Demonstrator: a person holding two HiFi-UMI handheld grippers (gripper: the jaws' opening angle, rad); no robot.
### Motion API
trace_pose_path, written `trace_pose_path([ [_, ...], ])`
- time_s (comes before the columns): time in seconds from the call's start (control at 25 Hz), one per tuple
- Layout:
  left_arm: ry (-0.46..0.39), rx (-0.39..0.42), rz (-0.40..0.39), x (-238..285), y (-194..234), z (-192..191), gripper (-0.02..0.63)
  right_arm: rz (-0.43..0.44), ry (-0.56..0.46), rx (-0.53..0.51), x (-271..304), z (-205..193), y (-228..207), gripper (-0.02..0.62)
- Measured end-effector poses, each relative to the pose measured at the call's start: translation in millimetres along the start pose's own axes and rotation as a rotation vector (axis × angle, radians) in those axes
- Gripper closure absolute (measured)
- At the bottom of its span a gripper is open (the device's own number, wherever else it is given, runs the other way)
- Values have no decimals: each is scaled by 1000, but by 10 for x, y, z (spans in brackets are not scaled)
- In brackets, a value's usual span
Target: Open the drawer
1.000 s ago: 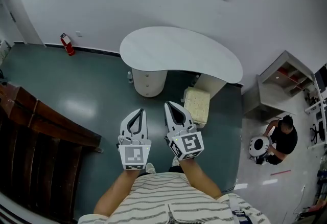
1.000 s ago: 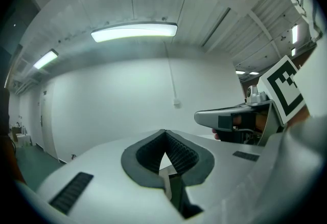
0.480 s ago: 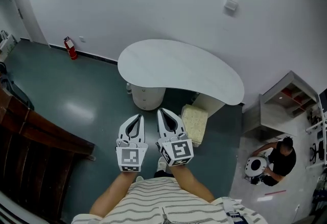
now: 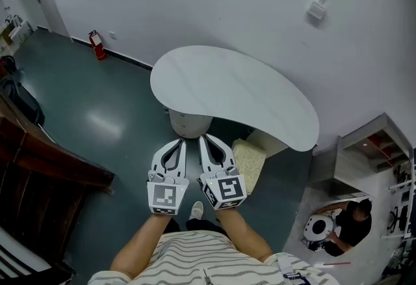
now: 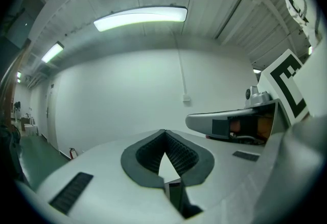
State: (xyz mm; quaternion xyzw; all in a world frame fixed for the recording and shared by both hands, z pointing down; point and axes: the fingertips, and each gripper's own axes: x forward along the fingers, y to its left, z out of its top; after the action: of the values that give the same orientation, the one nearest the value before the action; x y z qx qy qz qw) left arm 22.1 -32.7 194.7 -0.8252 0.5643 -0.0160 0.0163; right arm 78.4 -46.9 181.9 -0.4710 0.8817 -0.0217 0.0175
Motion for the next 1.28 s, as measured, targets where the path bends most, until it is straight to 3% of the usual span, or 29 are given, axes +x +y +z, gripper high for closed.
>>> trace_pose_path([
  [0.24,29,-41,41,262,295,-353,612,-15,19,32,367,-240,-210,581],
  [0.44,57,-47,24,562,570,-690,612,-62,41,30,698,-545,-328,581],
  [0.92,148,-106,-15,1044,770,-1799,612,-180,114,61,1129,-1640,-646,581],
  [1.28,195,-99,-27,1273,843,-2525,612,-204,139,67,1370,-2358,-756,581],
])
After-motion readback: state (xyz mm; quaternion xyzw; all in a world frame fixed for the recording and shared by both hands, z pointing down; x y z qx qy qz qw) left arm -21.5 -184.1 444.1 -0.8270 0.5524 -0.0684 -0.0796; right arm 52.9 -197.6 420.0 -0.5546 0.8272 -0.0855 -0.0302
